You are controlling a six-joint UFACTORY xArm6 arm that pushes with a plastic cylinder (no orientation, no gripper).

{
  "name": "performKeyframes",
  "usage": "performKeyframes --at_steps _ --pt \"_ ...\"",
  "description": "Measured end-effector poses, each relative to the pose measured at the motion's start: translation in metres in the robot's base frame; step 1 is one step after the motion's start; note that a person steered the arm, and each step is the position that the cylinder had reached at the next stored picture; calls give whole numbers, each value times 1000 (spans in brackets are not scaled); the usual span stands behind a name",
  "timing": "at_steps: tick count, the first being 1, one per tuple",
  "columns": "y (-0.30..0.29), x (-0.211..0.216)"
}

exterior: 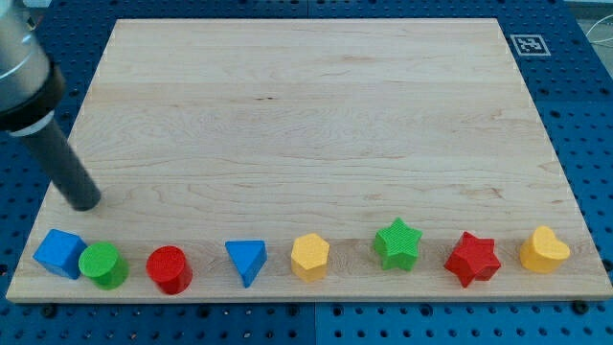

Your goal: Move your arm closer to the blue cube

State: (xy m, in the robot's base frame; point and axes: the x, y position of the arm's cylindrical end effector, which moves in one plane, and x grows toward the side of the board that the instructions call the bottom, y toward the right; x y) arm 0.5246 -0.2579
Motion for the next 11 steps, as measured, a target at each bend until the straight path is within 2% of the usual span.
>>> performKeyframes --at_steps 5,11 --pt "-46 14" --pt "-44 92"
